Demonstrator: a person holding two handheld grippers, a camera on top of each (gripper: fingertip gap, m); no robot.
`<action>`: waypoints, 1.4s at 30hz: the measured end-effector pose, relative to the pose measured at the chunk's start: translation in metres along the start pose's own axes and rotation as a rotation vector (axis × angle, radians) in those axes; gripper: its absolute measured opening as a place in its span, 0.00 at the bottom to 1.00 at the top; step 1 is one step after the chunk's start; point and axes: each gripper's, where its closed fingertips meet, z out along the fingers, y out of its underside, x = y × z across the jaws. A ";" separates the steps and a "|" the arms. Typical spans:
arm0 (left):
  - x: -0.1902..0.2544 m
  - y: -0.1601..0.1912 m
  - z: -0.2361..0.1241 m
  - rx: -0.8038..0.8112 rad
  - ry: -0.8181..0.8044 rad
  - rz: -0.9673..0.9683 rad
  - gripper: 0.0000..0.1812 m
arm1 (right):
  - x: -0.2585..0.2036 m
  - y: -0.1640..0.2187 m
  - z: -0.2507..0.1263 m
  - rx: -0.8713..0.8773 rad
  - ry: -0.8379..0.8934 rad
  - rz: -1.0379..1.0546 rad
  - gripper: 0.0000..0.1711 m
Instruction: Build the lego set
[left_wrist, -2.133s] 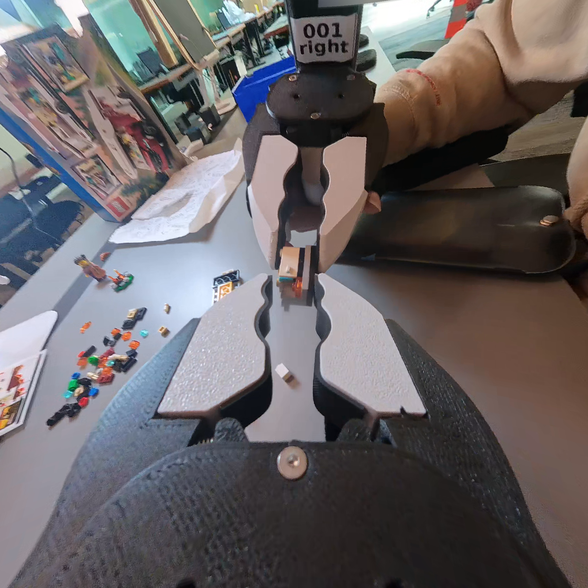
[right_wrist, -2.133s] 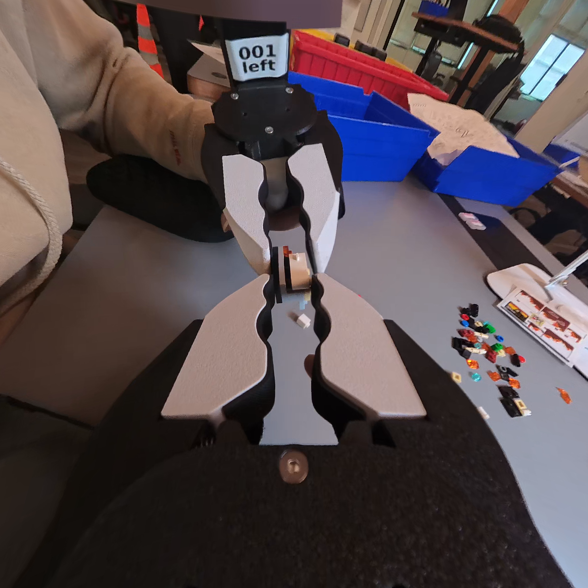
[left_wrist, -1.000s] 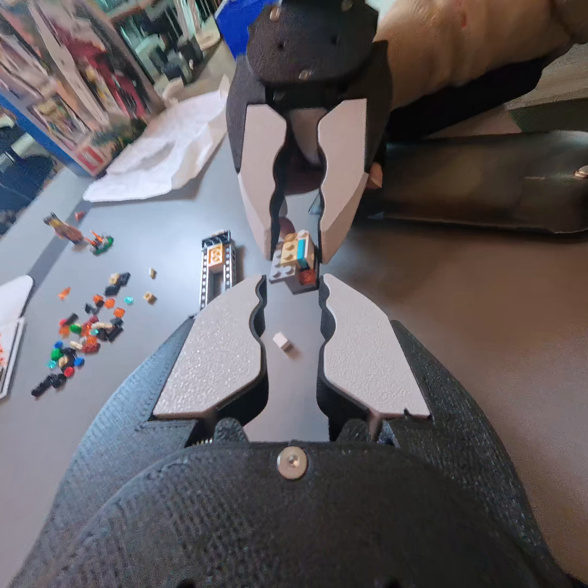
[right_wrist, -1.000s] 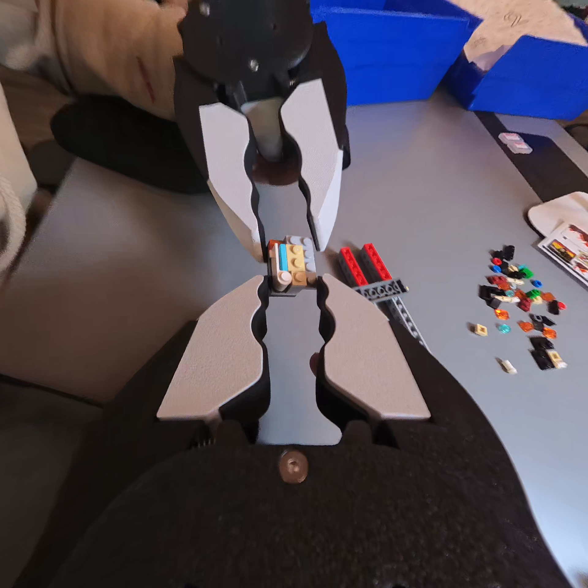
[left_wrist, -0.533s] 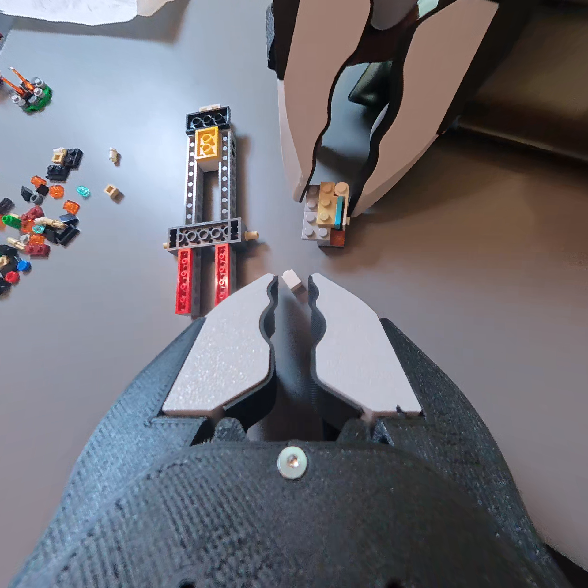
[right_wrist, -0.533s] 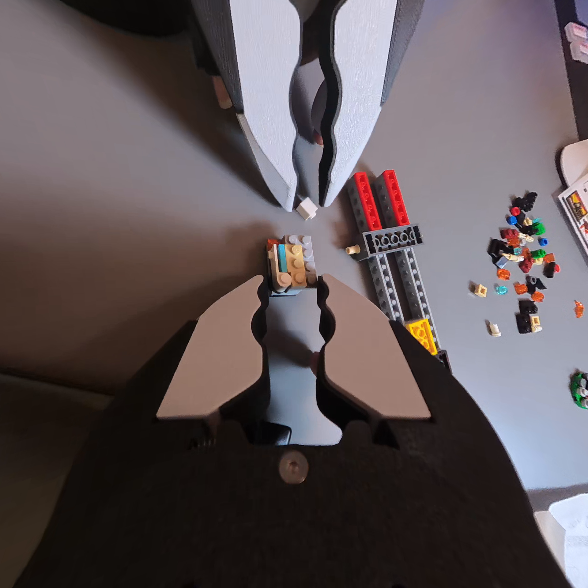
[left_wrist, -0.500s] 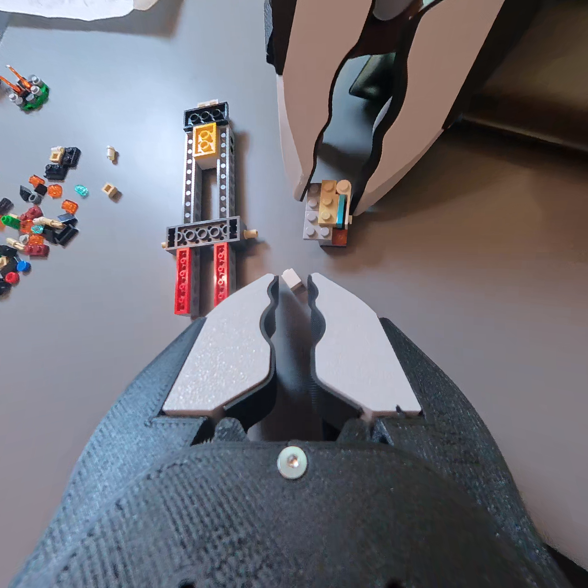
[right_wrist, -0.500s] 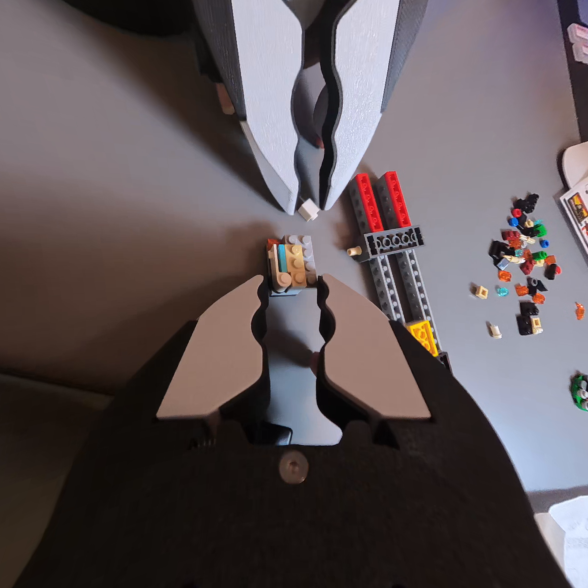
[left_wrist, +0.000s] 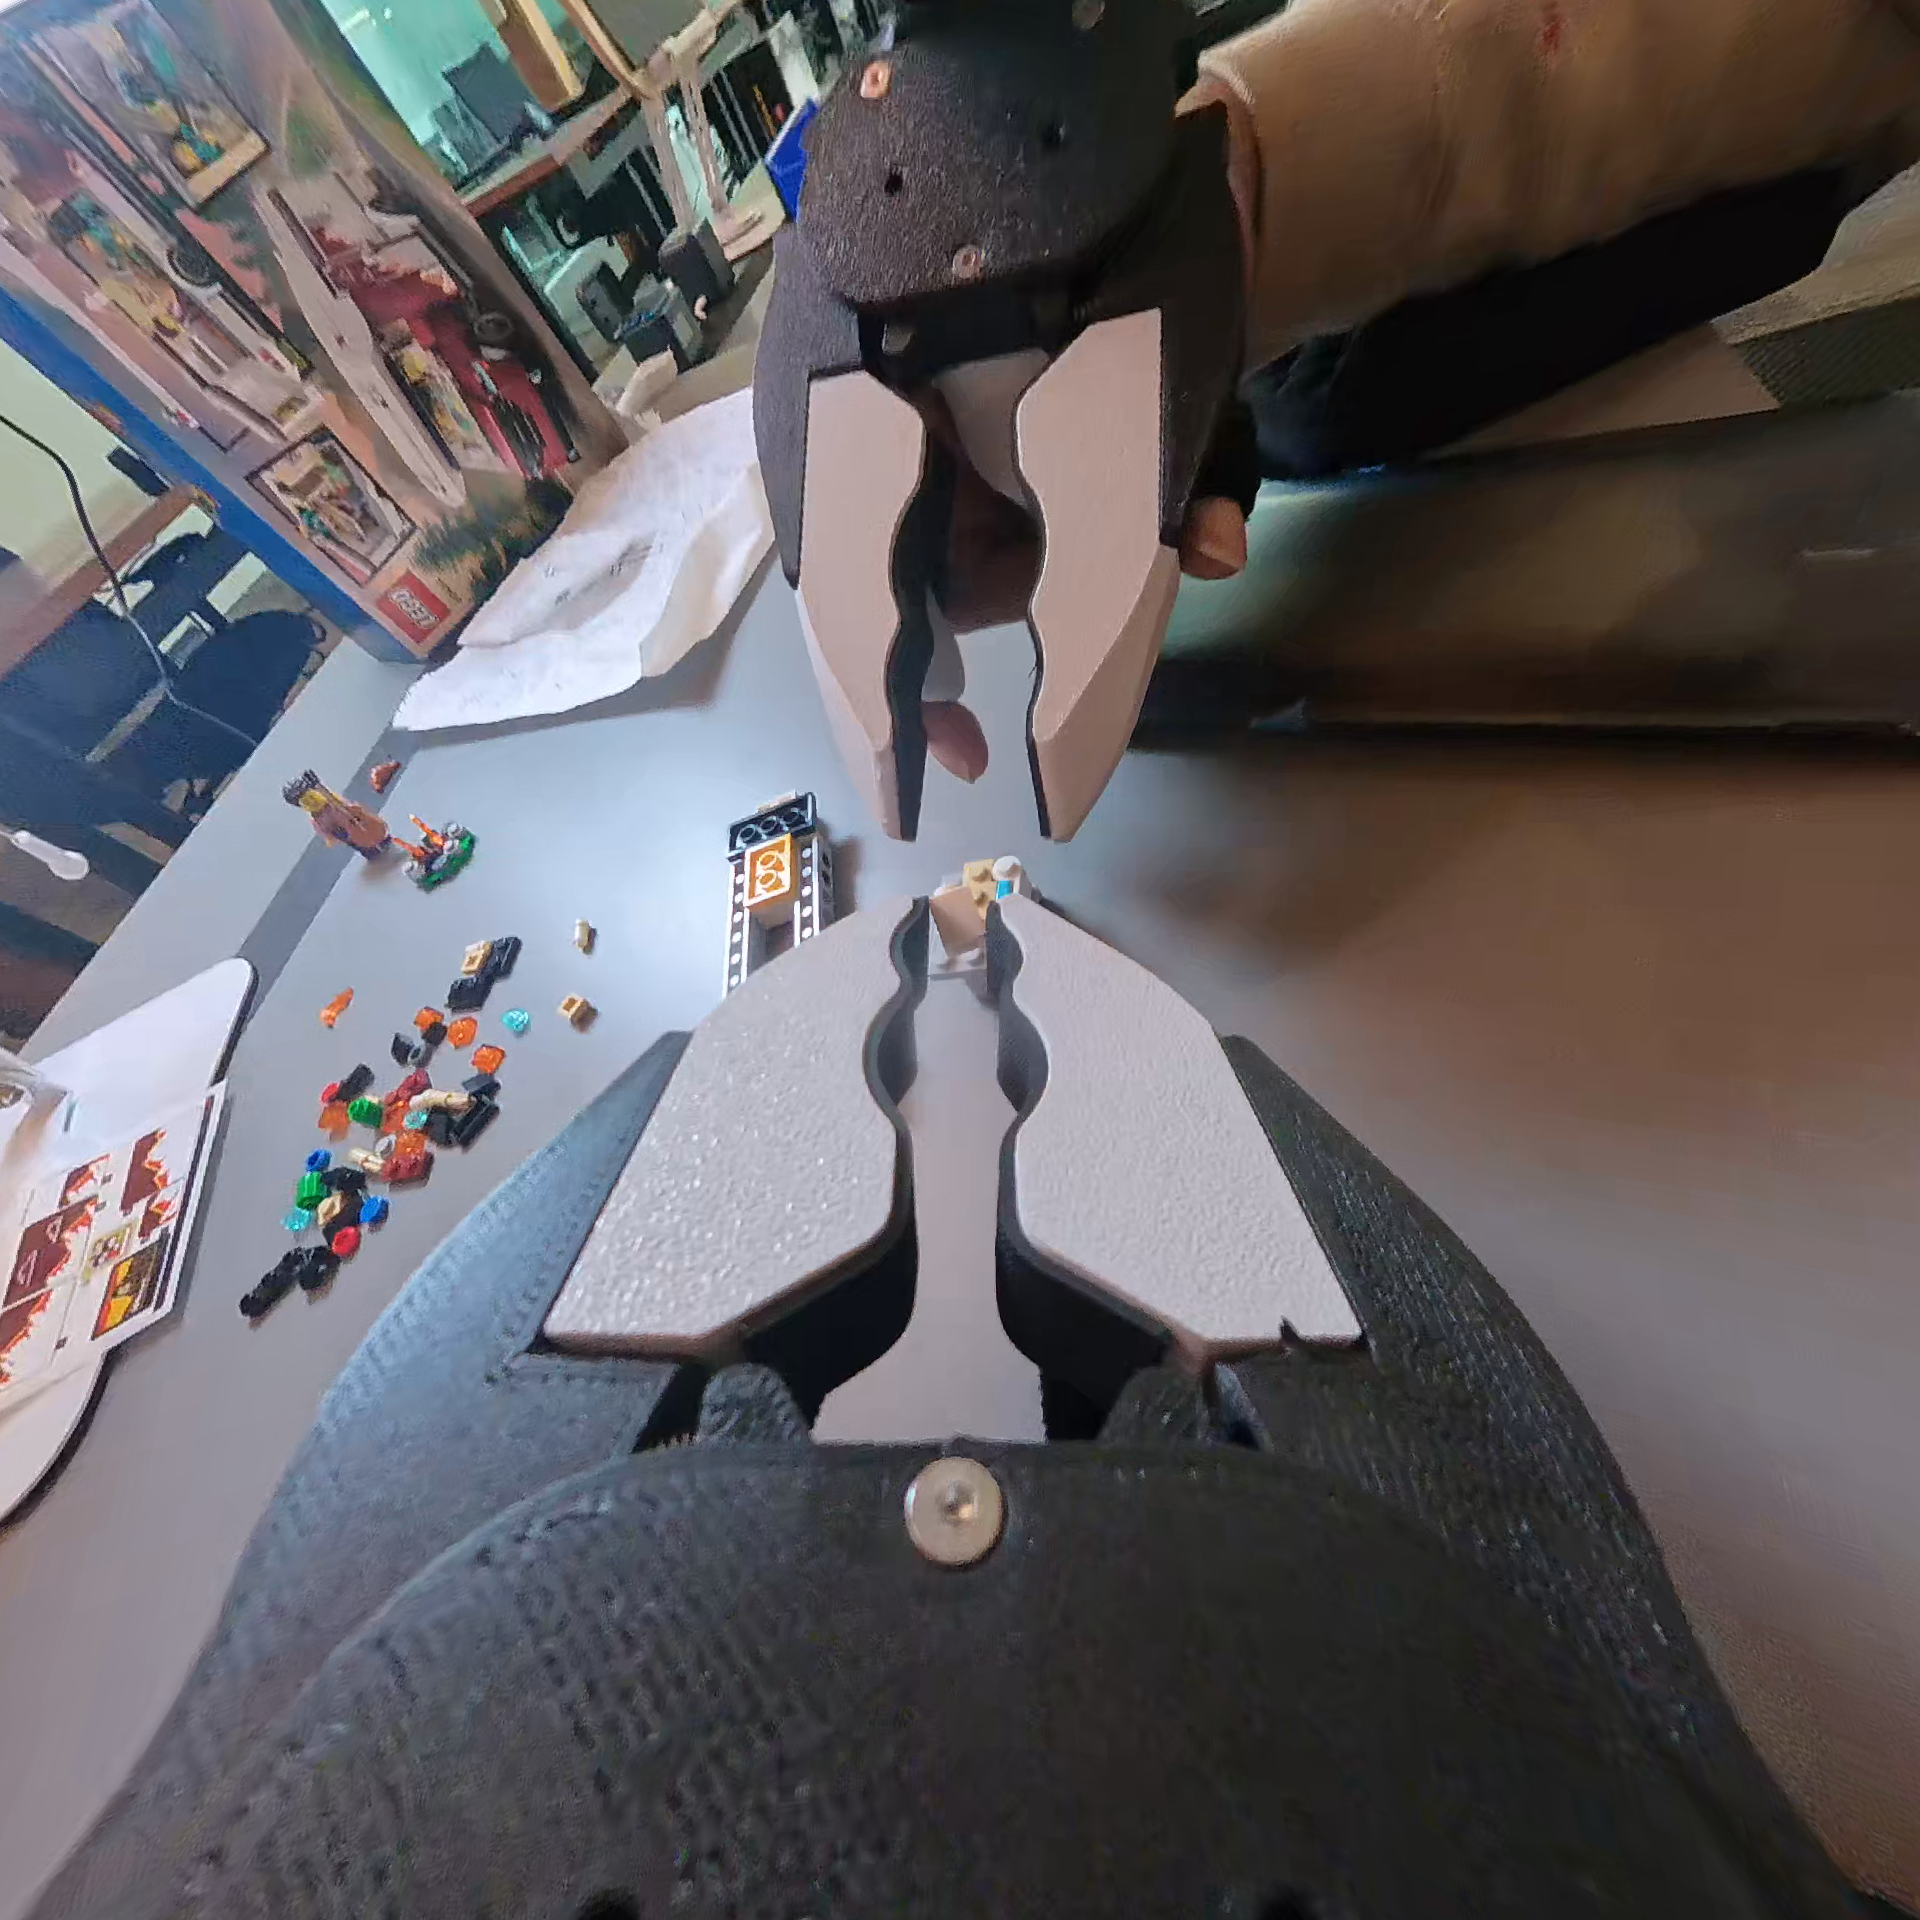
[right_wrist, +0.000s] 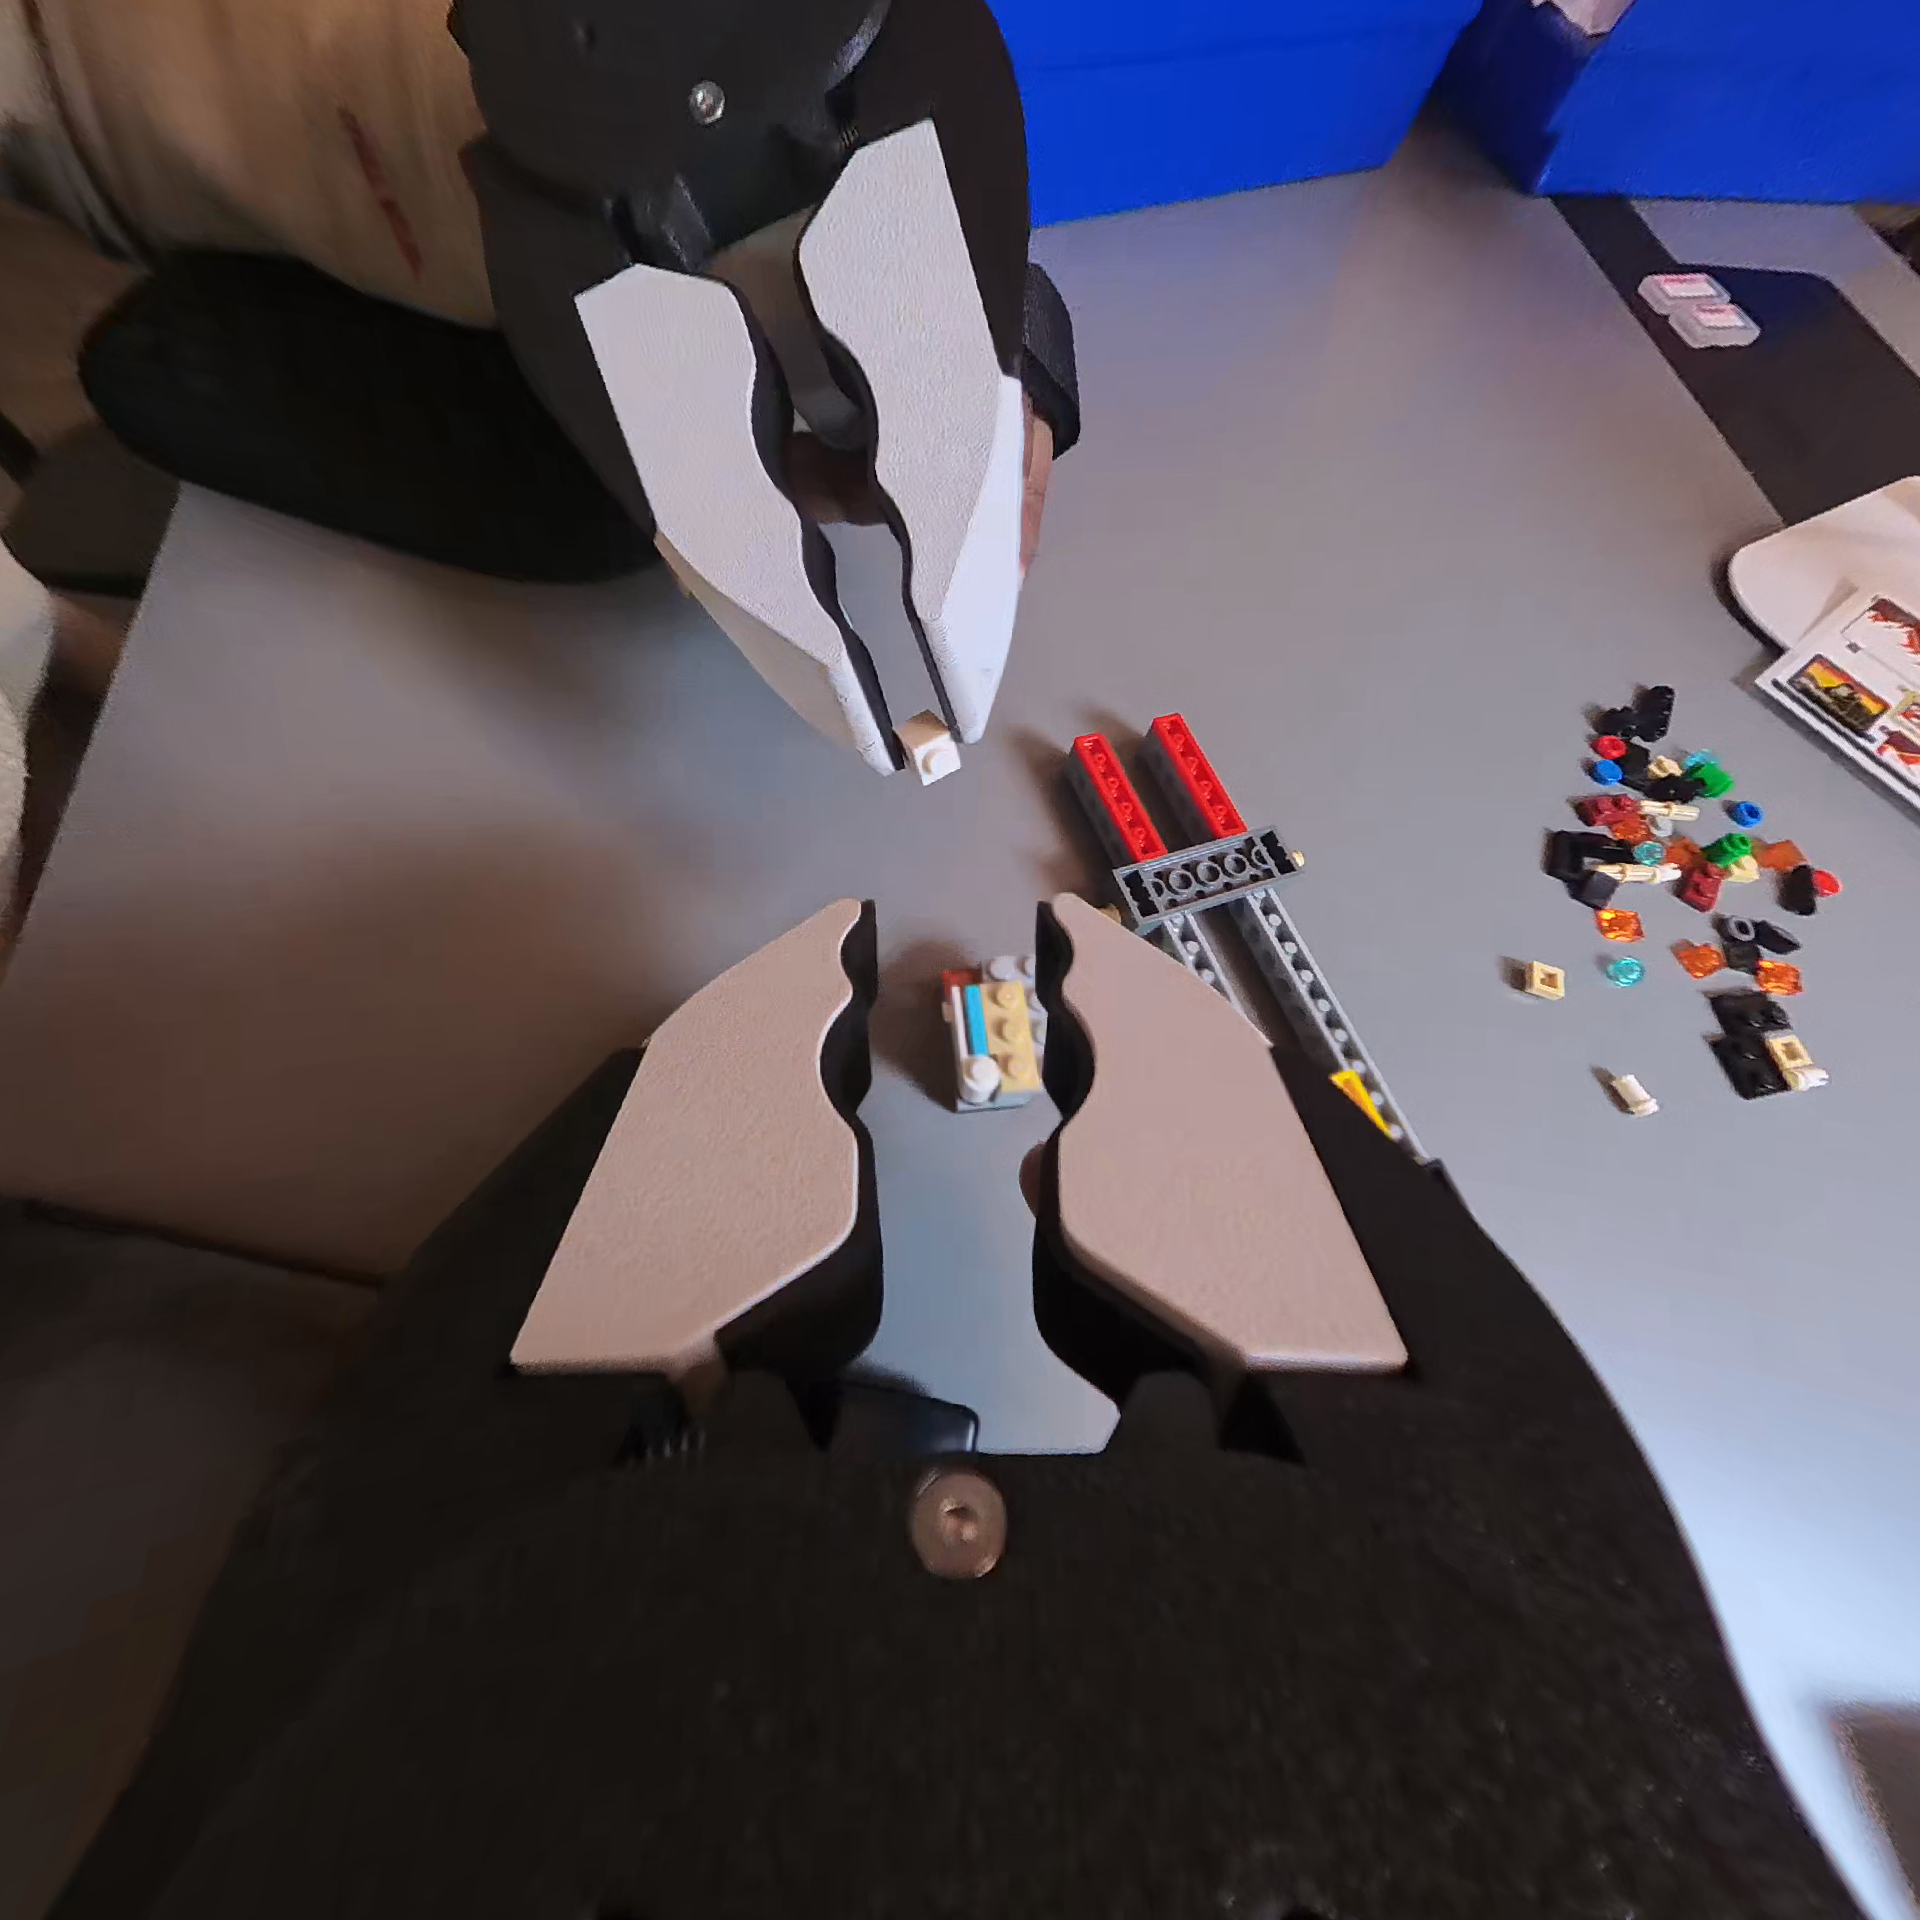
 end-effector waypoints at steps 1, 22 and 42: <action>0.002 -0.003 0.000 0.020 0.008 0.006 0.06 | -0.003 -0.002 0.001 0.013 -0.014 0.009 0.17; 0.004 -0.021 -0.004 0.109 -0.045 0.079 0.04 | -0.023 -0.044 -0.009 0.283 -0.280 0.339 0.09; 0.005 -0.042 -0.013 0.208 -0.115 0.192 0.04 | -0.022 -0.055 -0.011 0.358 -0.454 0.662 0.07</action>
